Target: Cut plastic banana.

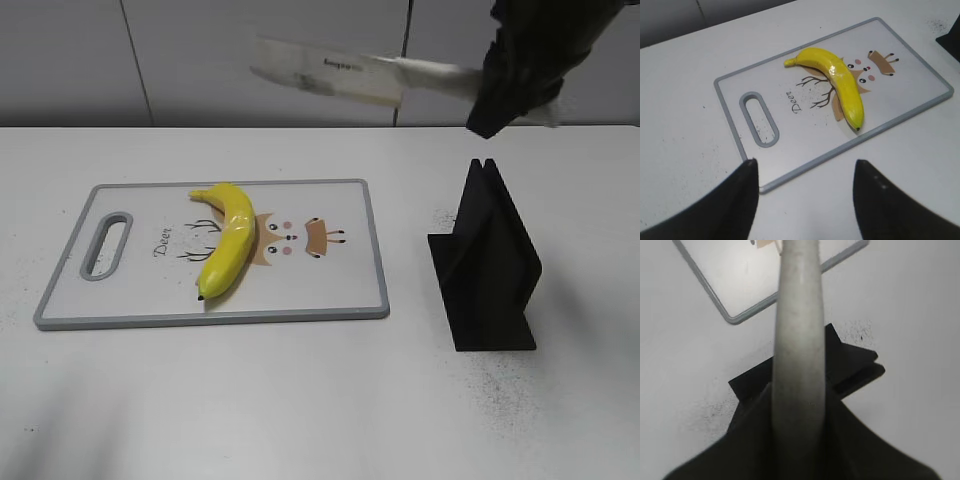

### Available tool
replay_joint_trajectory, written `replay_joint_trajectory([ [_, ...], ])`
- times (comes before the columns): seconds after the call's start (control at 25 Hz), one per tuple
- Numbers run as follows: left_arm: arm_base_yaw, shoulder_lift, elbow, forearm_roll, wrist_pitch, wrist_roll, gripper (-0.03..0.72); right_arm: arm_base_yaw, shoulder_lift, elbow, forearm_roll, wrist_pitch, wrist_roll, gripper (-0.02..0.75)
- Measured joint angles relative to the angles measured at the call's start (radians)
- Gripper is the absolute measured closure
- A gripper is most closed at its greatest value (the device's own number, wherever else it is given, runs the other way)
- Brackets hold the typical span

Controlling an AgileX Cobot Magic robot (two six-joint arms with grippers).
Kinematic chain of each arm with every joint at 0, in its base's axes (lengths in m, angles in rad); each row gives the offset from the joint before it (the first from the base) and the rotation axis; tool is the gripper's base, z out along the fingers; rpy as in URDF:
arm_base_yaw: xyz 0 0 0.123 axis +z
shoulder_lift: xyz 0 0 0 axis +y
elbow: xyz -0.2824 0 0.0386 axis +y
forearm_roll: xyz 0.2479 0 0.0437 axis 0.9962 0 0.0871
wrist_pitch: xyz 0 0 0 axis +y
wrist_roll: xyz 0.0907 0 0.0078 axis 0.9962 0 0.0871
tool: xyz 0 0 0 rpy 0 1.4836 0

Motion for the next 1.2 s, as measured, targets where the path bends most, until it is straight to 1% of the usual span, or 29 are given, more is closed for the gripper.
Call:
replay_joint_trajectory([
  [0.12,-0.004,0.168,-0.136,-0.011,0.023,0.098,0.128,0.0,0.069,-0.045,0.031,0.004,-0.136,0.577],
  [0.2,-0.02,0.287,-0.241,-0.012,0.051,0.162,0.128,0.0,0.115,-0.084,0.055,0.004,-0.221,0.577],
  [0.36,-0.08,0.488,-0.424,-0.013,0.101,0.301,0.128,0.02,0.196,-0.157,0.059,0.004,-0.349,0.577],
  [0.52,-0.155,0.636,-0.555,-0.012,0.134,0.449,0.128,0.056,0.27,-0.227,0.062,0.004,-0.416,0.577],
  [0.6,-0.187,0.701,-0.602,-0.011,0.147,0.491,0.128,0.067,0.299,-0.258,0.082,0.003,-0.45,0.577],
  [0.72,-0.217,0.784,-0.66,0.001,0.174,0.514,0.128,0.075,0.332,-0.305,0.142,-0.002,-0.498,0.577],
  [0.92,-0.221,0.886,-0.702,0.04,0.2,0.521,0.131,0.08,0.355,-0.342,0.166,-0.022,-0.526,0.577],
  [1.0,-0.221,0.906,-0.703,0.054,0.191,0.521,0.157,0.08,0.36,-0.342,0.166,-0.023,-0.528,0.577],
  [1.16,-0.221,0.922,-0.705,0.06,0.143,0.521,0.274,0.08,0.369,-0.342,0.168,-0.026,-0.53,0.577],
  [1.2,-0.221,0.925,-0.705,0.063,0.135,0.521,0.293,0.08,0.369,-0.342,0.171,-0.027,-0.53,0.577],
])
